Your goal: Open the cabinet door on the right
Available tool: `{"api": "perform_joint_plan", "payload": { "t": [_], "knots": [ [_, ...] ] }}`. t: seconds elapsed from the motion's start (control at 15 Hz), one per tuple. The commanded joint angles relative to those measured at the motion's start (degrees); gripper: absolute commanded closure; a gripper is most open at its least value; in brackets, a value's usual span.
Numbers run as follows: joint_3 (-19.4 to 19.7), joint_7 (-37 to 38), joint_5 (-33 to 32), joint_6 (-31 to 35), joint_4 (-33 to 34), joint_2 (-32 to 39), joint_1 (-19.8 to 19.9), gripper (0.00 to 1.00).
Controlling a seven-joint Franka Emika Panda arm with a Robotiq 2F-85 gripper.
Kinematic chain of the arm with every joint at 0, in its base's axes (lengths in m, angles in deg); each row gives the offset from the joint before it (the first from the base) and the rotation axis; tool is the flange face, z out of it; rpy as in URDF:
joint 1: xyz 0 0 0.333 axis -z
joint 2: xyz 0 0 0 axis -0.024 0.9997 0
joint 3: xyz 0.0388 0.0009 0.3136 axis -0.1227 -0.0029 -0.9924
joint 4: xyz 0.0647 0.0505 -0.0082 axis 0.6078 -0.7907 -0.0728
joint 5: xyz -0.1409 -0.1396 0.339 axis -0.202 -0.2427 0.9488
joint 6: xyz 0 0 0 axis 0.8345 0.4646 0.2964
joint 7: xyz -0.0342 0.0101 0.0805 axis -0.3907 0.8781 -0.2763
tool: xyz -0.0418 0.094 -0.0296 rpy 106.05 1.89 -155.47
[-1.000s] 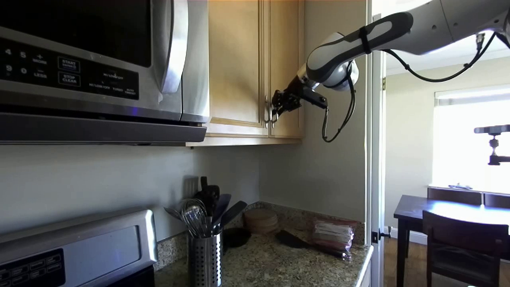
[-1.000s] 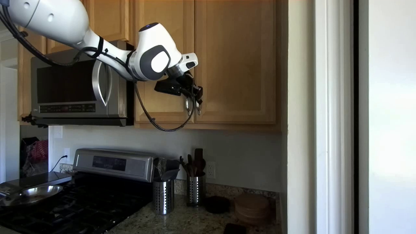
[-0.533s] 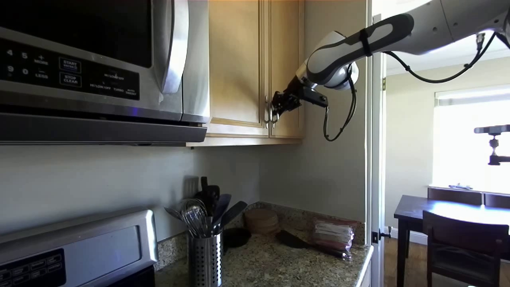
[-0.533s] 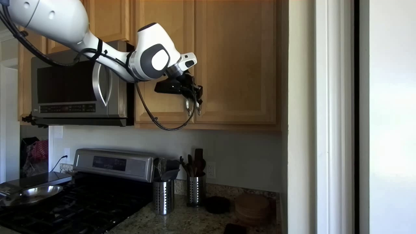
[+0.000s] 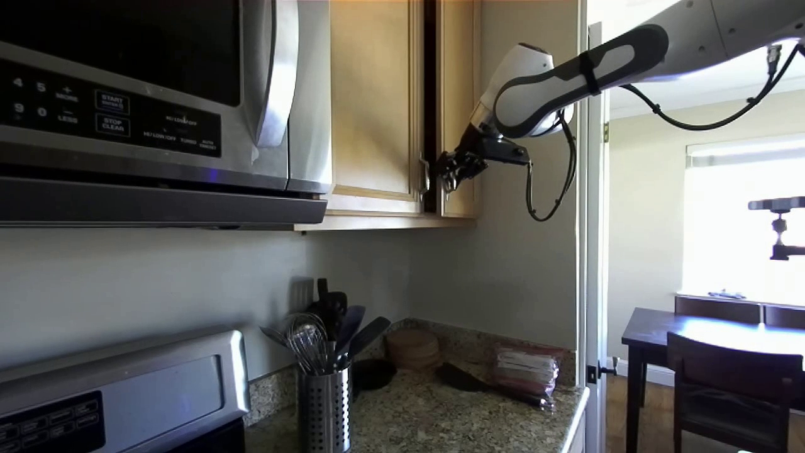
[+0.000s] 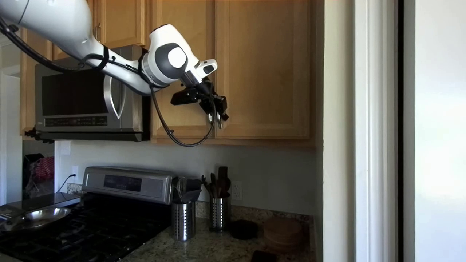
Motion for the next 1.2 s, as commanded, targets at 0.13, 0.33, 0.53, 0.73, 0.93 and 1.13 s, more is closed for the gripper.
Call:
{"api": "perform_joint_plan", "payload": {
  "t": [0.13, 0.33, 0.53, 0.73, 0.93, 1.13],
  "knots": [
    [1.43, 3.73, -5.92, -4.04, -3.62, -3.77, 4.75, 0.91],
    [1.59, 3.81, -5.65, -4.61, -4.66, -5.28, 5.43, 0.91],
    [2.11, 2.78, -4.6, -5.38, -5.97, -7.7, 6.27, 0.91],
    [1.93, 2.8, -4.63, -7.7, -7.26, -10.79, 7.29, 0.9],
    [1.99, 2.69, -4.69, -12.24, -8.08, -14.31, 8.87, 0.56],
    [2.89, 2.04, -5.45, -17.61, -8.52, -16.64, 11.6, 0.39]
  ]
}}
